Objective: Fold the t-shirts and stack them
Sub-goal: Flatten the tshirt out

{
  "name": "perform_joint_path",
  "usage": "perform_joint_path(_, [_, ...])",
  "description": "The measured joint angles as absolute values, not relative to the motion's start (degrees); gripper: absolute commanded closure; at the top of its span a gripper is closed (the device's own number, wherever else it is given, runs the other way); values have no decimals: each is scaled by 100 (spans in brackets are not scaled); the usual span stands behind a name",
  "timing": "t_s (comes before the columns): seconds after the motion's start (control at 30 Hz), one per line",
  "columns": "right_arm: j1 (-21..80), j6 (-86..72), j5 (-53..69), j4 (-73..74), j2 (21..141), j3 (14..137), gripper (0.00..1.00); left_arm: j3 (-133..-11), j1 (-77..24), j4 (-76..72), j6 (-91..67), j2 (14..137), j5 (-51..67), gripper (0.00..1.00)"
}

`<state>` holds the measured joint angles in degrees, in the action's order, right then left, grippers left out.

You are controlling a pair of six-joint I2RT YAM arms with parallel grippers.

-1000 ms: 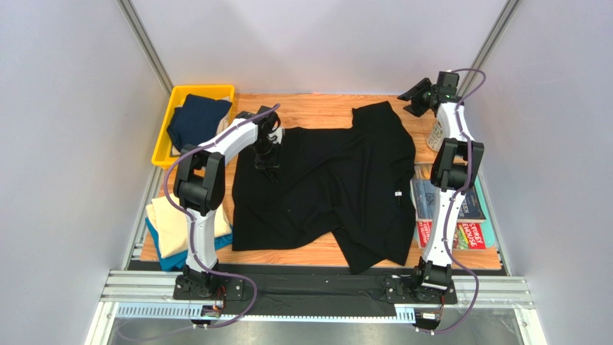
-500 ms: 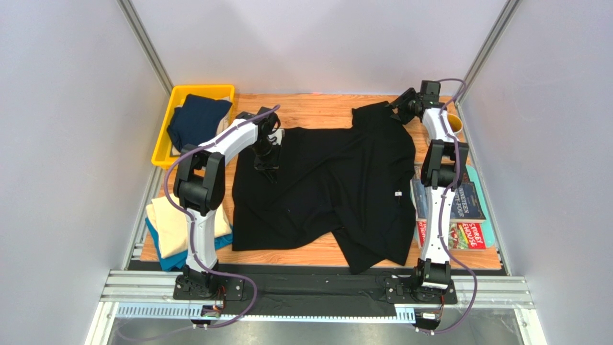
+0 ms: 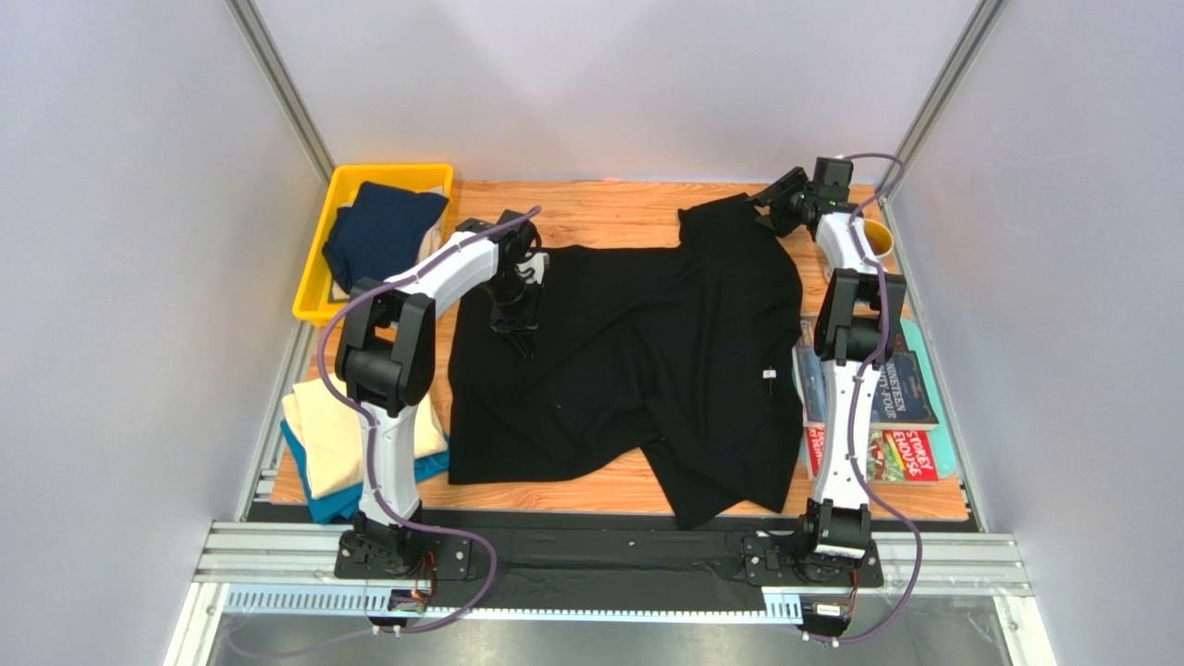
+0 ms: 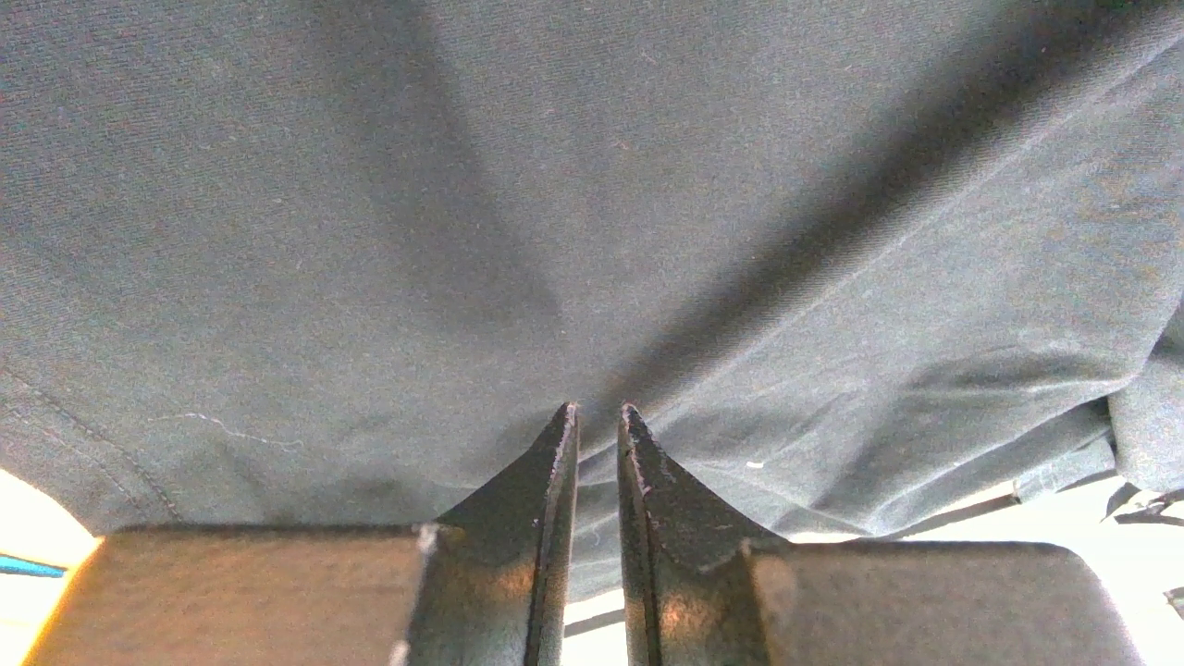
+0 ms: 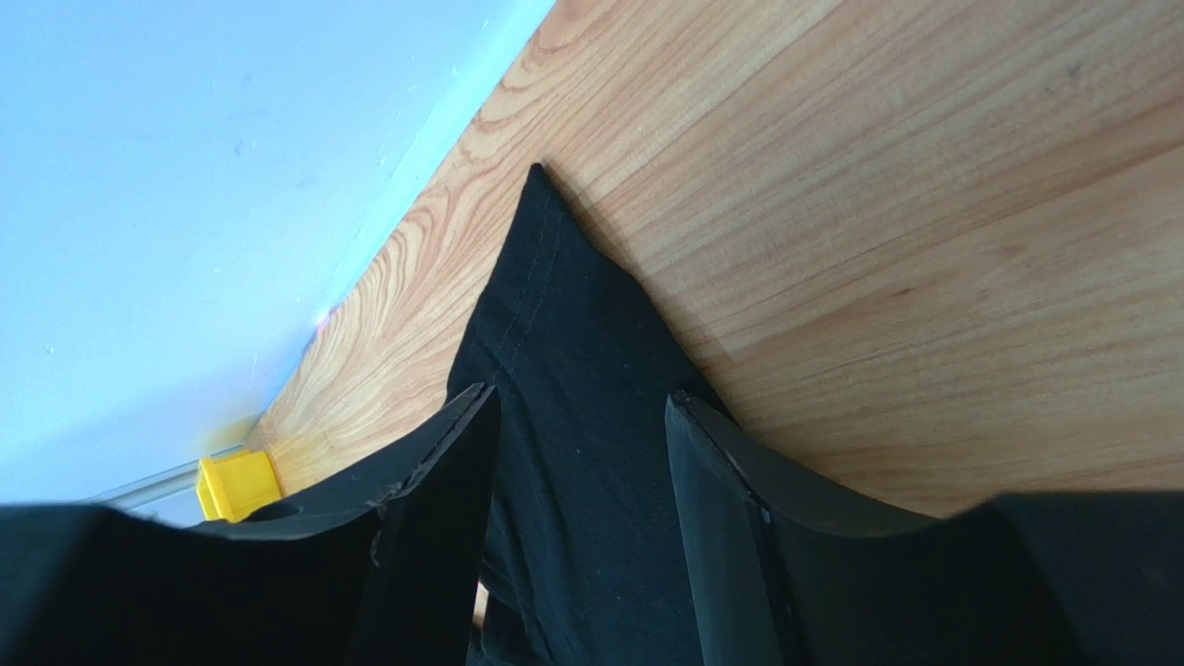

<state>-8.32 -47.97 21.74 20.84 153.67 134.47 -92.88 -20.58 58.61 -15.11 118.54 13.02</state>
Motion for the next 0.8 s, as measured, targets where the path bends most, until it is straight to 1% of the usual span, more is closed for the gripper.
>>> perform_joint_path(0.5, [-856, -5135, 1990, 1824, 15382, 13600, 46, -9404, -2060, 6058, -1505, 11926, 1339, 78])
perform_joint_path(0.63, [-867, -5275, 1959, 1747, 15528, 13837, 46, -9415, -2060, 6141, -1503, 11926, 1323, 78])
perform_joint_path(0.8, [-869, -5459, 2003, 1673, 15751, 13852, 46, -9426, -2058, 6241, -1503, 11926, 1293, 78])
